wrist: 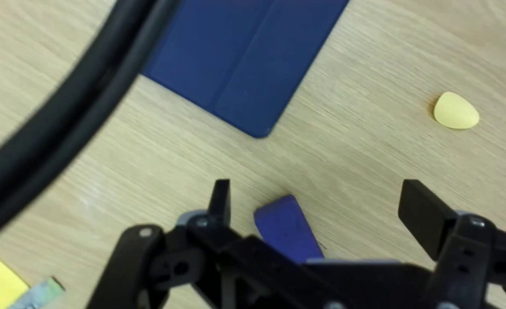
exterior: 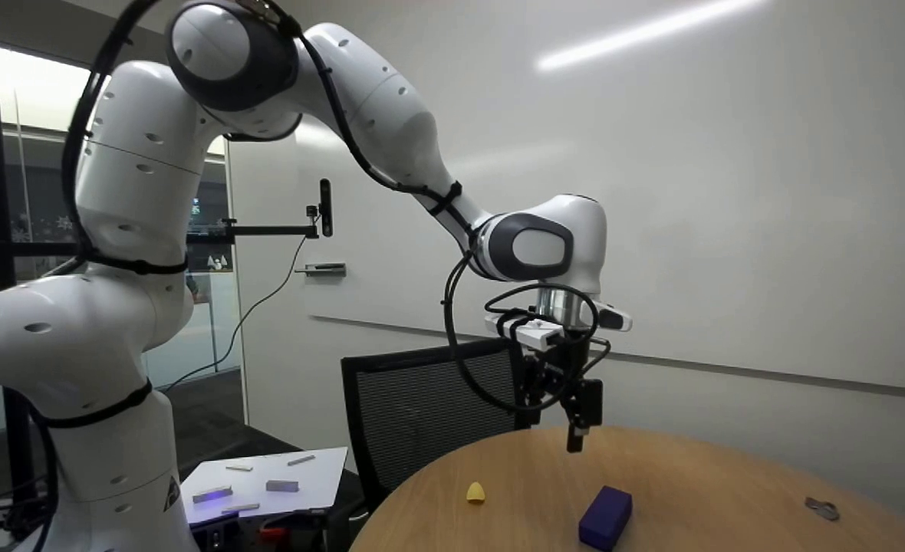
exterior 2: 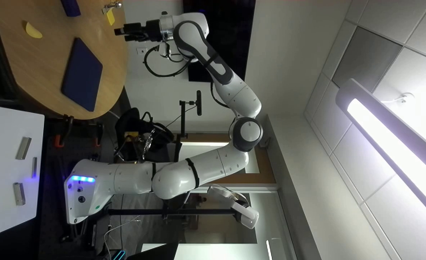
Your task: Close the lid on the tablet and place the blue box on top of it
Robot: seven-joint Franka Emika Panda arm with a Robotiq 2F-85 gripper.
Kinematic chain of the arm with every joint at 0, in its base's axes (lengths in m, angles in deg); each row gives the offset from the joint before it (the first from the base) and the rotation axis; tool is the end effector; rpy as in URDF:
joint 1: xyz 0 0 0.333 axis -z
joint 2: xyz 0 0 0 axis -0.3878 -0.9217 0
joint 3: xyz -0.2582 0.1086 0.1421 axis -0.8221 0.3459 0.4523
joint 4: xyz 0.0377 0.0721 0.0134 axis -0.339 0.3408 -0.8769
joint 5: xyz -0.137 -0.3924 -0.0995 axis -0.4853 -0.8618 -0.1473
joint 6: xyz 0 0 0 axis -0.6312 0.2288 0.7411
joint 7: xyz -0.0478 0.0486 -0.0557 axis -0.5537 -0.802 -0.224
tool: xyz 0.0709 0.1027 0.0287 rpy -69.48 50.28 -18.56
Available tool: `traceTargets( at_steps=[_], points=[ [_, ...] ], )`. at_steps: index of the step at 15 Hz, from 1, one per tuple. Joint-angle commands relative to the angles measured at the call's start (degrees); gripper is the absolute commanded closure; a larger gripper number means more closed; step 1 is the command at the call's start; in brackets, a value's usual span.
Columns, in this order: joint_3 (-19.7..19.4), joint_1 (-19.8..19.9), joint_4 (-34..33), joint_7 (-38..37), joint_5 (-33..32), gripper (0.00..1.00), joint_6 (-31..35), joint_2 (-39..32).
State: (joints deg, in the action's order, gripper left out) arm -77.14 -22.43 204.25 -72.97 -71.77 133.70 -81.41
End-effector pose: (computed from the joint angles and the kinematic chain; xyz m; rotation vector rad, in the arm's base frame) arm 0.6038 0.0181 0.2317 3.0867 0.4913 -0.2105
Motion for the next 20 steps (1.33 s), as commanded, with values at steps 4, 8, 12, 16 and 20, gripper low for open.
traceTargets(
  at_steps=[4, 8, 12, 16, 20],
  points=[
    [1.8, -2.6, -0.1, -0.3, -1.1, 0.0, 2.4, 0.2],
    [2.2, -2.2, -0.9, 2.2, -1.3, 0.0, 2.7, -1.2],
    [3.0, -2.5, -3.4, 7.3, -2.6, 0.0, 3.1, -4.2],
    [3.6, -2.6, -7.4, 8.9, -3.0, 0.0, 3.2, -8.3],
    [3.6, -3.0, -11.5, 8.8, -4.4, 0.0, 4.0, -12.9]
  ],
)
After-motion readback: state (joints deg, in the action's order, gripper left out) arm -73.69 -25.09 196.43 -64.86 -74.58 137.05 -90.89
